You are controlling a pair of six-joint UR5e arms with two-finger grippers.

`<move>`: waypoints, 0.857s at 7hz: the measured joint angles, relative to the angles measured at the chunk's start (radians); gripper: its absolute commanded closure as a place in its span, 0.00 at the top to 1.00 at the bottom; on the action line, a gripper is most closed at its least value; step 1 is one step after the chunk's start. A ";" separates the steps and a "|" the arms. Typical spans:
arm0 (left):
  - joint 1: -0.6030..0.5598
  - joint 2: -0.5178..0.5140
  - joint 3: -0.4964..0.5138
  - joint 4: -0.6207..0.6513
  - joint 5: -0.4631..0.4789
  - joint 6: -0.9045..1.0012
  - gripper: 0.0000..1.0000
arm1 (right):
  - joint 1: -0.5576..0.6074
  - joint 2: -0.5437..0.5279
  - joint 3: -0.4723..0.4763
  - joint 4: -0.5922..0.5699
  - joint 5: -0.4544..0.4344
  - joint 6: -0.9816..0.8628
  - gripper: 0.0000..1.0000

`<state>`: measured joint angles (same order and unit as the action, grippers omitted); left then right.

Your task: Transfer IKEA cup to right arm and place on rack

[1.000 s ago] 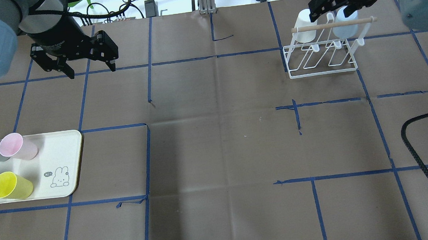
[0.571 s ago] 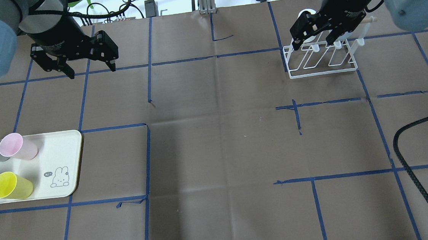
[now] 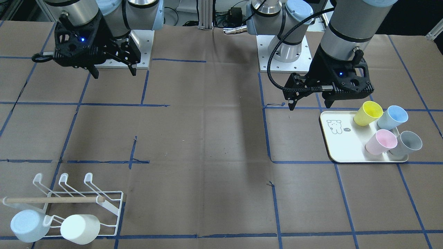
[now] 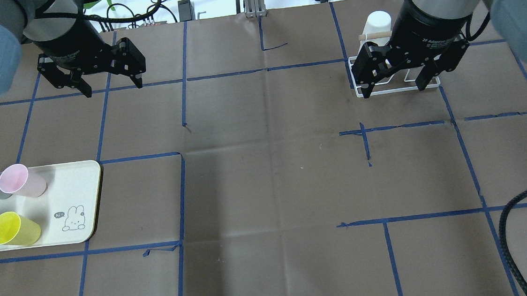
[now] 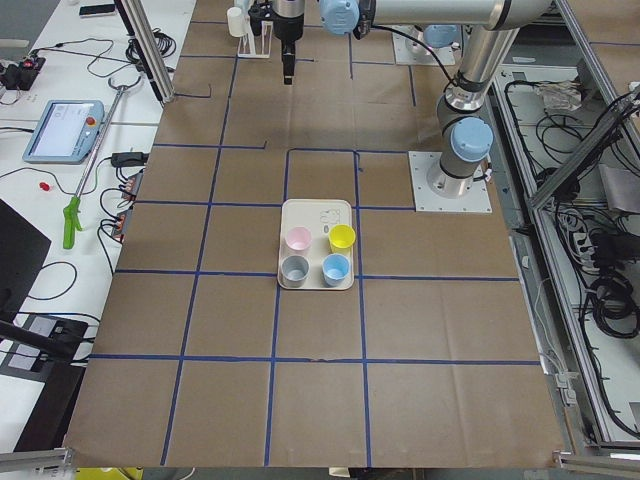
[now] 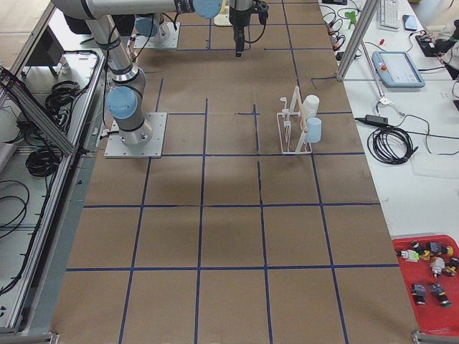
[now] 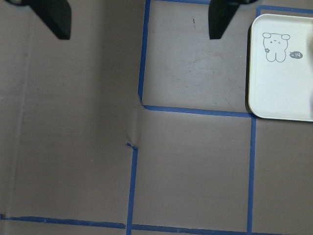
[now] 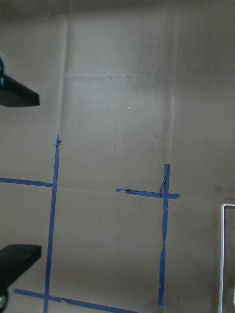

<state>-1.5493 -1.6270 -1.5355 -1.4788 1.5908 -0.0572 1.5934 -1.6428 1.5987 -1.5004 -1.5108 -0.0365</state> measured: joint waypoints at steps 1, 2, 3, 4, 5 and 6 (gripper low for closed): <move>0.000 0.000 0.000 0.000 0.000 -0.001 0.99 | 0.001 -0.010 0.002 0.014 -0.025 0.007 1.00; 0.000 0.000 0.000 0.000 0.000 -0.001 0.99 | 0.002 -0.011 0.004 0.021 -0.042 0.012 1.00; -0.001 0.000 0.000 0.000 0.000 -0.002 0.99 | 0.002 -0.010 0.006 0.022 -0.048 0.026 1.00; -0.001 -0.001 0.000 0.000 0.000 -0.002 0.99 | 0.002 -0.009 0.013 0.018 -0.051 0.048 1.00; -0.001 -0.002 0.000 0.000 0.000 -0.003 0.99 | 0.002 -0.010 0.027 0.012 -0.051 0.060 1.00; -0.001 -0.002 0.000 0.000 -0.001 -0.004 0.99 | 0.002 -0.017 0.050 0.008 -0.050 0.065 1.00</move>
<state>-1.5508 -1.6288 -1.5355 -1.4788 1.5897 -0.0613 1.5951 -1.6599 1.6487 -1.4924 -1.5610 0.0285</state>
